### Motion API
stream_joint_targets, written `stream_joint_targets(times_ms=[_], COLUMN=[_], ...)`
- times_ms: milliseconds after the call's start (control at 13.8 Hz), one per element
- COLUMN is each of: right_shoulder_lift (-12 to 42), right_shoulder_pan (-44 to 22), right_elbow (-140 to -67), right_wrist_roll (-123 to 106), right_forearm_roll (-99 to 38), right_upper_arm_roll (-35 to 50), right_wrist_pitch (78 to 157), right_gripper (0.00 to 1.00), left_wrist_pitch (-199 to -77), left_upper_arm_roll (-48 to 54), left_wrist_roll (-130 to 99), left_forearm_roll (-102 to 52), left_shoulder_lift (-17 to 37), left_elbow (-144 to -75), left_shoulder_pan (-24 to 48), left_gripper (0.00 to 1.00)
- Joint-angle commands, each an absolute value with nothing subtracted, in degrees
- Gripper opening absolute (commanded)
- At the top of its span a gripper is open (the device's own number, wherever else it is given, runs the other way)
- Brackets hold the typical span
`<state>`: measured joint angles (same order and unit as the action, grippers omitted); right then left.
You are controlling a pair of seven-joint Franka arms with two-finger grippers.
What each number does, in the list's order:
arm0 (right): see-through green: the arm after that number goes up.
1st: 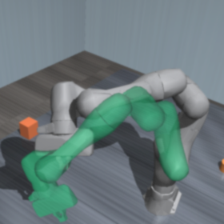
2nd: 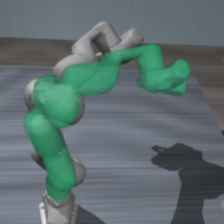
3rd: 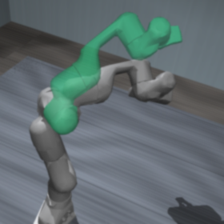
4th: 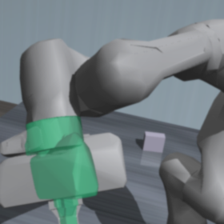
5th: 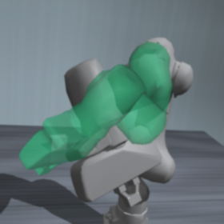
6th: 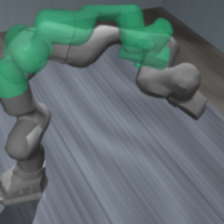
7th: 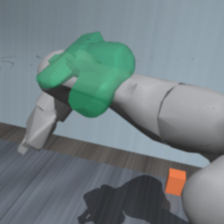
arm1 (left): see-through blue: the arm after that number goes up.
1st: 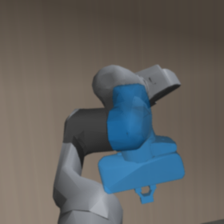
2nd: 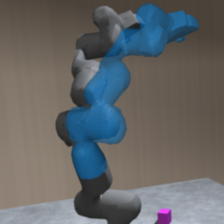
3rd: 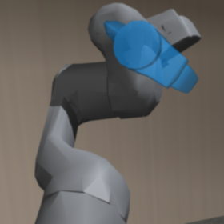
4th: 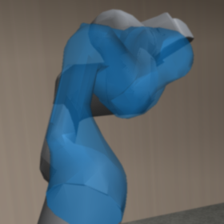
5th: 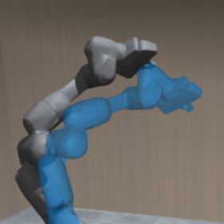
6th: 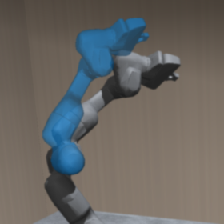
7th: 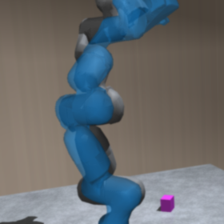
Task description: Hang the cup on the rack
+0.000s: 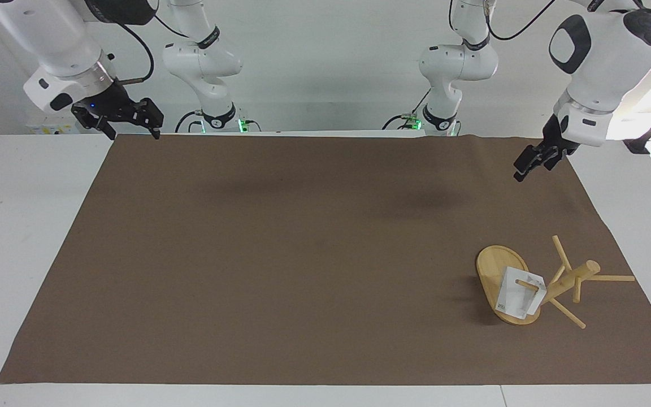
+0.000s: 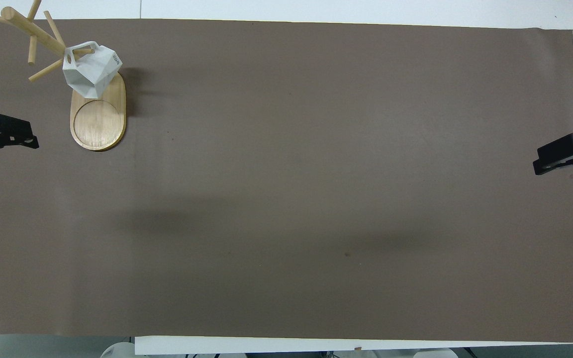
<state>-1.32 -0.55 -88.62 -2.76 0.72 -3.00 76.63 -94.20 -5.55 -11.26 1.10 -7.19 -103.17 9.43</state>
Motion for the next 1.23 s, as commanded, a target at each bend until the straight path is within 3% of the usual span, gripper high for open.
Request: stream_joint_targets(times_ms=[0,361,795,1157], right_shoulder_lift=[-2.6,-2.6,-2.5,-2.5], right_shoulder_pan=[-0.5,-0.5,-0.5,-0.6], right_elbow=[-90.3,-90.2,-90.2,-90.2], right_wrist_roll=[-2.0,-2.0,-2.0,-2.0], right_forearm_roll=[1.8,1.8,1.8,1.8], right_upper_arm_roll=[-2.8,-2.8,-2.8,-2.8], right_wrist_pitch=[77.3,77.3,77.5,77.5], right_gripper=[1.00,1.00,1.00,1.00], left_wrist_pitch=[-87.3,-75.9,-86.1,-85.7], left_upper_arm_roll=[-5.2,-5.4,-5.7,-5.7], left_wrist_roll=[-5.7,1.8,2.5,2.4], left_forearm_roll=[3.2,2.8,-1.1,-0.6], left_shoulder_lift=[-4.8,-0.3,-0.2,5.1], left_elbow=[-97.0,-86.4,-89.9,-85.6], left_shoulder_pan=[9.0,9.0,6.9,6.9], left_gripper=[1.00,1.00,0.99,0.99])
